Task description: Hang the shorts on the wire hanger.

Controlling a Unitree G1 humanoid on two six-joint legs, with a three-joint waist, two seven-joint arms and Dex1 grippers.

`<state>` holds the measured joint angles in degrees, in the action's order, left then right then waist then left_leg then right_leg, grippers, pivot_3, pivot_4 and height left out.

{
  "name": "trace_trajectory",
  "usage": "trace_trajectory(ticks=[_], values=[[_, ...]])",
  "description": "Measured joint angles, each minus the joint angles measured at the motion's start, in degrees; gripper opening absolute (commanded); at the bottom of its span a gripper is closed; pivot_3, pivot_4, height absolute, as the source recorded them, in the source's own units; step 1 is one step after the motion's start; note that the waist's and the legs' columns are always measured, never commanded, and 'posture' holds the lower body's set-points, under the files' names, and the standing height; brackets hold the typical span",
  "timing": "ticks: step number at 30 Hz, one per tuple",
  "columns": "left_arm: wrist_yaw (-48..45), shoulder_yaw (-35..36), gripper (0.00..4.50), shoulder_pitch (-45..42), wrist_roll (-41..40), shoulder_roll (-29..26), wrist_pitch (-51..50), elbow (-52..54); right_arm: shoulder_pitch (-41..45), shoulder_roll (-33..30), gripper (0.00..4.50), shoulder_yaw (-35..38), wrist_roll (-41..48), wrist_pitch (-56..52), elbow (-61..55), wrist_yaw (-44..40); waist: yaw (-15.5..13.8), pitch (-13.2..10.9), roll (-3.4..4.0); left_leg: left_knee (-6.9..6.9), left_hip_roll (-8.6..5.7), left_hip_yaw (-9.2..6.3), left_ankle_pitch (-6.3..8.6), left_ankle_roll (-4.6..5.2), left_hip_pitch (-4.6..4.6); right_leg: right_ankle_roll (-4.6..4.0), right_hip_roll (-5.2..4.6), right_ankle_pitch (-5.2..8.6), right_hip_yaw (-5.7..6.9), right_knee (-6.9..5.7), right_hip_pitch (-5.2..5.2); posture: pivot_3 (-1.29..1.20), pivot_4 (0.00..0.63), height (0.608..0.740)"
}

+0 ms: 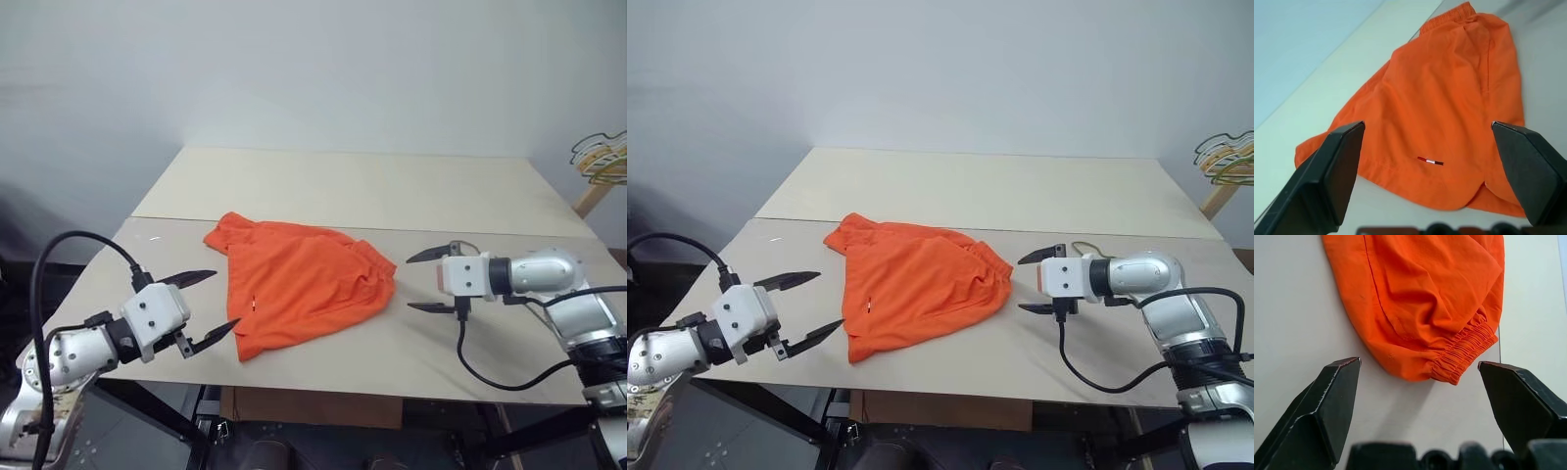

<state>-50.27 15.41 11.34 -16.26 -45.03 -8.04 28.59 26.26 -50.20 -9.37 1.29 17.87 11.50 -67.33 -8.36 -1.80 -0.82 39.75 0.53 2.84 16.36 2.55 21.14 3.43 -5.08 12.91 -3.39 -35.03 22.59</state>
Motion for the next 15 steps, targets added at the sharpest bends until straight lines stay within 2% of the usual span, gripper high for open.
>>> trace_trajectory(ticks=[15], values=[[0.25,-1.77,4.5,-2.5,0.54,0.07,-0.81,-0.94,-0.5,0.0,4.46,1.05,-0.02,-0.99,-1.09,0.23,0.57,0.0,0.0,0.0,0.02,0.16,0.0,0.0,0.0,0.03,0.03,-0.02,0.01,-0.01,0.0,0.17,0.0,0.74]])
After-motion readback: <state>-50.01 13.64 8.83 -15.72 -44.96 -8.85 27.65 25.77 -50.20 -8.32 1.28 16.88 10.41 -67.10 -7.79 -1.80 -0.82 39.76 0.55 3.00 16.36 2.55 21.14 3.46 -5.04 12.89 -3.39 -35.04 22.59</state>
